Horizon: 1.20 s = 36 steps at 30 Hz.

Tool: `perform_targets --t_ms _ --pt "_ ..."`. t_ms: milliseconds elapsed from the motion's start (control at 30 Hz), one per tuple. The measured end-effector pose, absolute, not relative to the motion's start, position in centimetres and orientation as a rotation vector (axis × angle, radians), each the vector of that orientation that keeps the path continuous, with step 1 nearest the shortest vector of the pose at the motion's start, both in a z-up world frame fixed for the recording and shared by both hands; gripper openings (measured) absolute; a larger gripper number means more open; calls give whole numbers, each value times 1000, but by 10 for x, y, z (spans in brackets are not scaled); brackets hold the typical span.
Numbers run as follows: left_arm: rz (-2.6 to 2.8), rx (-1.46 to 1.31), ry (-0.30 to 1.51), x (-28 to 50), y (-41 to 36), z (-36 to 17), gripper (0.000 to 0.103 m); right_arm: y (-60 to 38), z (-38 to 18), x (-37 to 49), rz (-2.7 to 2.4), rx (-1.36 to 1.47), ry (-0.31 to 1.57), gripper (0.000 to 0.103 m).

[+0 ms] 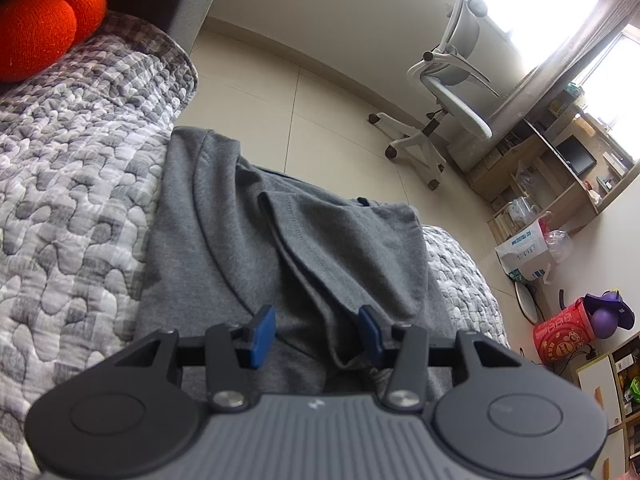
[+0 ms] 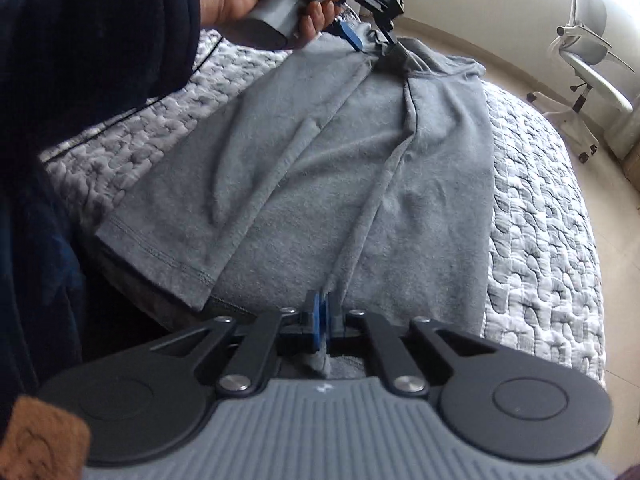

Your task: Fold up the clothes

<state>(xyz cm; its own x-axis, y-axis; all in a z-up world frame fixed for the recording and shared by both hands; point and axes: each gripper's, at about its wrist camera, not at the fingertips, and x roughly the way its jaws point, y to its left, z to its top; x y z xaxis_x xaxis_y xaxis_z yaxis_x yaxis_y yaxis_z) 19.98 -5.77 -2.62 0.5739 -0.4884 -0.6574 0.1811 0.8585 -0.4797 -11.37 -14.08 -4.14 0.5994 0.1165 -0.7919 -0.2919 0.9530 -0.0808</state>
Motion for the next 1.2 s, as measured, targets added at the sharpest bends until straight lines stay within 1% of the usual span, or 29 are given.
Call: perform_targets --t_ms 33,133,267,333,367,400,433,467,500,533,567,600,633,767,900,1000,1200 --pt "-409 -384 869 201 -60 -26 53 -141 -39 -113 242 -201 885 3" --pt "-422 -375 849 207 -68 -26 55 -139 -39 -112 221 -221 855 3" --pt "-440 -333 853 215 -80 -32 55 -142 -39 -113 236 -187 841 3" --pt "-437 -315 852 219 -84 -34 55 -146 -37 -113 216 -159 825 18" --pt "-436 -311 854 221 -85 -35 55 -148 -36 -112 202 -146 815 21" --pt "-435 -307 855 223 -87 -36 55 -150 -36 -111 194 -136 811 32" --pt "-435 -301 853 225 -89 -36 55 -151 -38 -109 193 -130 816 35" --pt "-438 -289 853 227 -91 -37 54 -153 -39 -107 191 -124 820 35" --pt "-442 -277 852 228 -93 -38 51 -153 -41 -104 194 -121 828 35" --pt "-445 -265 852 229 -96 -38 35 -153 -45 -102 199 -125 838 34" --pt "-448 -253 852 231 -98 -39 23 -152 -48 -101 200 -130 845 30" --pt "-452 -242 851 232 -100 -40 4 -151 -51 -100 198 -133 847 11" --pt "-456 -231 850 233 -101 -40 3 -152 -50 -100 194 -127 842 6" --pt "-466 -180 787 232 -105 -32 3 -155 -39 -100 189 -82 802 6" --pt "-484 -235 733 235 -103 -20 3 -154 -26 -101 204 -55 759 6" --pt "-484 -241 701 237 -101 -16 3 -147 -29 -101 235 -76 770 6" --pt "-464 -228 735 246 -102 -31 3 -138 -44 -100 247 -84 794 6"
